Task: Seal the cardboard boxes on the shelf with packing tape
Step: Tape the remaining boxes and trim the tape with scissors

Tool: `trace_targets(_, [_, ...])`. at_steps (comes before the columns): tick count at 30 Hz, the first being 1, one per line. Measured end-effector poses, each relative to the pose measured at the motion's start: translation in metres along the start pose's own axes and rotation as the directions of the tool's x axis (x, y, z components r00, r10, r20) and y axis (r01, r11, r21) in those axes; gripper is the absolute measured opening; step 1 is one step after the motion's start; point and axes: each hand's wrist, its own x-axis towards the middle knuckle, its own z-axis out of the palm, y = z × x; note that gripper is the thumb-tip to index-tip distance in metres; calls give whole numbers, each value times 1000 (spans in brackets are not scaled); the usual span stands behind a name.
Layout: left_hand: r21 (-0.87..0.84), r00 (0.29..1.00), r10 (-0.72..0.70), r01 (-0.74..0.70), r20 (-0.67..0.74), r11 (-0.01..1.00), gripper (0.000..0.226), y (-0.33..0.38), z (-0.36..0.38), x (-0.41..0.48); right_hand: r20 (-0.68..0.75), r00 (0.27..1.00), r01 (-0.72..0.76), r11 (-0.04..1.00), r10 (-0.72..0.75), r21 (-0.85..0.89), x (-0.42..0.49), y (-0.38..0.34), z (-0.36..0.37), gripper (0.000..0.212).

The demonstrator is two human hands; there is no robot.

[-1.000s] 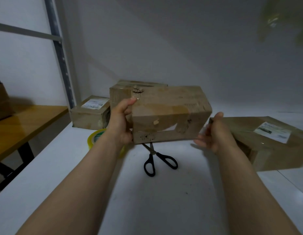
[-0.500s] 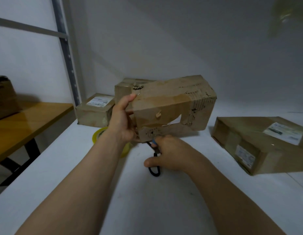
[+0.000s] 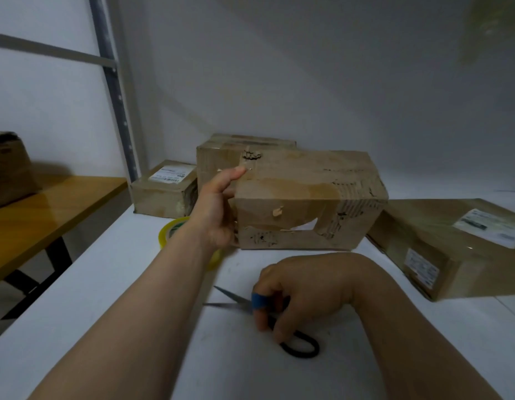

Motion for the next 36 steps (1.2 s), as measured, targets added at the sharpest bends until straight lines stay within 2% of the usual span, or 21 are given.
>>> trace_targets(2, [18,1000,0,0,-12,1000,48,-2,2,1,-128,992,12,999,-6,46,-1,1,-1,17])
trace_targets(4, [31,1000,-24,25,-9,999,54,-2,4,-1,-394,919,22,998,4,62,0,3,-4,9])
trace_targets(5, [39,999,-43,43,-16,998,50,0,7,-4,-553,833,27,999,-1,38,0,5,-5,5])
trace_targets(7, [70,992,-104,110,-77,991,59,4,10,-6,-805,590,-15,997,-57,-82,-1,9,-8,2])
trace_targets(9, [84,979,-173,183,-109,980,83,8,12,-8,-915,387,-115,979,-111,-167,-4,15,-14,4])
trace_targets(11, [85,973,-206,215,-107,973,86,11,14,-10,-954,288,-210,967,-81,-145,-7,22,-19,17])
trace_targets(14, [58,968,-221,229,-118,972,77,13,14,-11,-952,305,-275,955,-22,-110,-7,29,-20,34])
trace_targets(18, [145,975,-170,190,-144,971,66,12,13,-11,-962,273,-300,950,-4,-89,3,32,-20,30])
trace_targets(22, [178,975,133,-101,-176,979,44,8,23,-17,-960,279,-266,961,6,-72,12,35,-22,30])
trace_targets(24, [191,948,278,-247,-157,950,55,9,22,-9,-954,301,-249,965,1,-77,10,37,-23,32])
trace_targets(25, [182,940,306,-278,-149,943,63,10,22,-8,-951,308,-240,968,1,-77,9,38,-23,32])
trace_targets(28, [182,946,313,-295,-81,938,78,14,24,-9,-951,308,-214,973,-16,-86,5,39,-23,31])
trace_targets(31, [241,943,326,-301,-71,923,76,22,27,-5,-950,311,-173,980,-37,-95,2,40,-24,30])
trace_targets(33, [251,952,299,-274,-64,928,83,29,29,-4,-946,322,-140,986,-41,-90,-1,40,-24,30])
trace_targets(36, [302,952,299,-265,-71,916,39,32,34,0,-942,334,-91,993,-42,-76,-5,38,-23,27])
